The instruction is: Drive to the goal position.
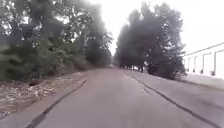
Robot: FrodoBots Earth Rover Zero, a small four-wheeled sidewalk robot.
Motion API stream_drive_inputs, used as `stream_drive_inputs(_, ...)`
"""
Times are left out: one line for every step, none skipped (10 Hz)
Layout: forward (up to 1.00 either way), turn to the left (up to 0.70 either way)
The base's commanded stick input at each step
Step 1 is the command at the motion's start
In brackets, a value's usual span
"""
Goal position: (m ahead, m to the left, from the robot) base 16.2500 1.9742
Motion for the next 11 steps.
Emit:
stream_drive_inputs(0.85, 0.00)
stream_drive_inputs(0.85, 0.00)
stream_drive_inputs(0.85, 0.00)
stream_drive_inputs(0.44, 0.00)
stream_drive_inputs(0.00, 0.00)
stream_drive_inputs(0.00, 0.00)
stream_drive_inputs(0.00, 0.00)
stream_drive_inputs(0.00, 0.00)
stream_drive_inputs(0.00, 0.00)
stream_drive_inputs(0.00, 0.00)
stream_drive_inputs(0.00, 0.00)
